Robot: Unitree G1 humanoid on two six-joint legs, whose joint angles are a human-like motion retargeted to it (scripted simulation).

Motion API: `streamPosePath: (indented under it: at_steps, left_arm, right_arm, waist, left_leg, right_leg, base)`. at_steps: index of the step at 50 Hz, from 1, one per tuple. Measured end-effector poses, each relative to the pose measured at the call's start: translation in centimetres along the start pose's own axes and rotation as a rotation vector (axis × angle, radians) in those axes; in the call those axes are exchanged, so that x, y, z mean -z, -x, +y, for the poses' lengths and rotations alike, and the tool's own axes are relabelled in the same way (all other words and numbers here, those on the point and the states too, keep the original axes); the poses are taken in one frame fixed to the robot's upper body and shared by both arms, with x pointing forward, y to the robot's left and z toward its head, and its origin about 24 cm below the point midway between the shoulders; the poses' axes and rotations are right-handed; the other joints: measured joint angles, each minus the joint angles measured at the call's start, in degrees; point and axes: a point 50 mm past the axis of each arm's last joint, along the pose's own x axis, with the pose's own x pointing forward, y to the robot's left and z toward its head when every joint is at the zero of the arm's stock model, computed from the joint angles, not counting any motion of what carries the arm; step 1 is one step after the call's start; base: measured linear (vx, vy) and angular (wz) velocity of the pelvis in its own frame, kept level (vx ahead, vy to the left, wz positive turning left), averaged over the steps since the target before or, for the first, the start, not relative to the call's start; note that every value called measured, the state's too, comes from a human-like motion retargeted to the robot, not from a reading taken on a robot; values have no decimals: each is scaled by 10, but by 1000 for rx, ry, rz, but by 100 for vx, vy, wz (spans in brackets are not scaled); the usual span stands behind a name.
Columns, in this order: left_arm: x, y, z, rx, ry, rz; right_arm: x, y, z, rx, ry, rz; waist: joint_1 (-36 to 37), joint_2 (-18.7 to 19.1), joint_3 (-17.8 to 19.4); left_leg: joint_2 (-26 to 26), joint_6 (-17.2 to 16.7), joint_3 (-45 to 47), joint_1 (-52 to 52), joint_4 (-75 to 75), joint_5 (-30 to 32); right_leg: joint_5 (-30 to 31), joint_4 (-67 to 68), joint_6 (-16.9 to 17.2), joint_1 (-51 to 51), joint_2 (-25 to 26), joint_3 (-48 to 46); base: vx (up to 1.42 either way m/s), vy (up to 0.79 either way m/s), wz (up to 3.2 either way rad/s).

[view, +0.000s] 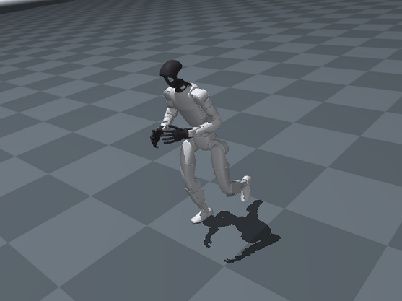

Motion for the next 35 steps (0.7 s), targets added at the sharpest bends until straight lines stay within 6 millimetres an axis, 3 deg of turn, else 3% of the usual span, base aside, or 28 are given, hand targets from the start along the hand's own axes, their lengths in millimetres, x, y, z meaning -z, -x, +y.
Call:
streamPosePath:
  at_steps: [2, 4, 7, 8, 10, 13, 15, 18, 20, 22, 23, 25, 26, 30, 32, 35]
  left_arm:
    - [29, 50, 19, -42, 2, 234]
    - [30, 94, 42, -73, 45, 374]
    - [13, 133, 72, -66, 57, 509]
    - [7, 140, 79, -68, 61, 539]
    - [-1, 149, 89, -53, 61, 578]
    - [-6, 147, 90, -23, 75, 549]
    - [1, 138, 80, 25, 67, 499]
    - [29, 101, 47, 29, 76, 382]
    - [38, 52, 19, 22, 59, 242]
    - [16, -7, -2, 50, -56, 12]
    - [-5, -35, -9, 54, -129, -128]
    - [-56, -78, -12, -6, -217, -388]
    - [-79, -89, -10, -70, -206, -484]
    - [-145, -100, -9, -243, -39, -746]
    - [-161, -94, -18, -180, 20, -812]
    - [-168, -78, -29, 4, 57, -856]
  right_arm:
    - [-45, -41, 17, -24, -11, -247]
    - [-101, -62, 28, -36, -103, -505]
    - [-162, -58, 36, -53, -272, -786]
    - [-172, -52, 40, -73, -372, -835]
    - [-182, -43, 44, -124, -378, -885]
    - [-175, -27, 49, -229, -383, -863]
    - [-158, -19, 54, -287, -344, -792]
    - [-108, -18, 61, -266, -300, -559]
    - [-64, -13, 57, -154, -225, -357]
    - [-27, 9, 44, -61, -119, -180]
    - [-18, 24, 34, -38, -69, -121]
    - [-19, 56, 12, -24, 4, -42]
    - [-23, 71, 2, -20, 28, -2]
    - [-33, 113, -30, -2, 70, 212]
    - [-28, 123, -38, 2, 82, 305]
    - [-18, 120, -40, -48, 124, 351]
  waist:
    - [48, -2, -12]
    - [108, -23, -40]
    - [205, -71, -90]
    - [231, -86, -103]
    - [271, -103, -118]
    - [290, -73, -107]
    - [276, -42, -95]
    - [226, -26, -78]
    - [190, -47, -64]
    - [148, -58, -60]
    - [124, -56, -64]
    - [62, -36, -77]
    - [24, -17, -84]
    - [-113, 32, -100]
    - [-143, 19, -101]
    - [-130, -5, -83]
  left_leg:
    - [9, 10, 0, -105, 99, -37]
    - [-5, 26, 4, -190, 104, -59]
    - [-27, 34, 42, -256, -42, -58]
    - [-33, 32, 61, -255, -131, -44]
    - [-42, 9, 100, -220, -347, -3]
    - [-34, -66, 113, -138, -568, 32]
    - [-17, -87, 102, -98, -594, 52]
    - [-4, -31, 68, -79, -500, -9]
    - [-23, 2, 46, -87, -410, -88]
    - [-34, -9, 28, -81, -366, -132]
    - [-35, -24, 19, -73, -366, -140]
    - [-29, -60, -10, -43, -397, -130]
    - [-21, -78, -30, -22, -423, -107]
    - [2, -134, -101, 66, -516, 34]
    - [-4, -146, -123, 120, -545, 109]
    - [-4, -133, -135, 212, -567, 187]
  right_leg:
    - [-40, 53, 8, -16, 9, 17]
    - [-42, 24, 23, 5, 9, 34]
    - [29, -71, 56, 67, -9, 53]
    - [72, -105, 65, 94, -16, 56]
    - [167, -163, 77, 153, -18, 67]
    - [277, -207, 70, 265, 26, 99]
    - [291, -142, 53, 298, 54, 95]
    - [194, 177, 14, 195, 22, 24]
    - [121, 363, -7, 102, -22, 19]
    - [76, 453, -11, 15, -26, 35]
    - [63, 467, -8, -27, -22, 36]
    - [53, 433, 3, -89, -17, 13]
    - [59, 374, 10, -100, -18, -14]
    - [123, -1, 46, -75, -10, -99]
    - [131, -159, 66, -58, -13, -87]
    - [122, -240, 74, -41, -13, -58]
  base:
    - [109, -18, -110]
    - [116, -13, -100]
    - [128, 0, -64]
    - [136, 11, -35]
    - [140, 17, -29]
    - [142, 22, -4]
    - [136, 21, 50]
    - [121, 17, 83]
    - [110, 10, 98]
    - [111, 4, 120]
    - [116, 0, 143]
    - [121, -3, 171]
    - [127, -9, 193]
    - [133, -28, 181]
    - [137, -52, 95]
    - [133, -56, -16]
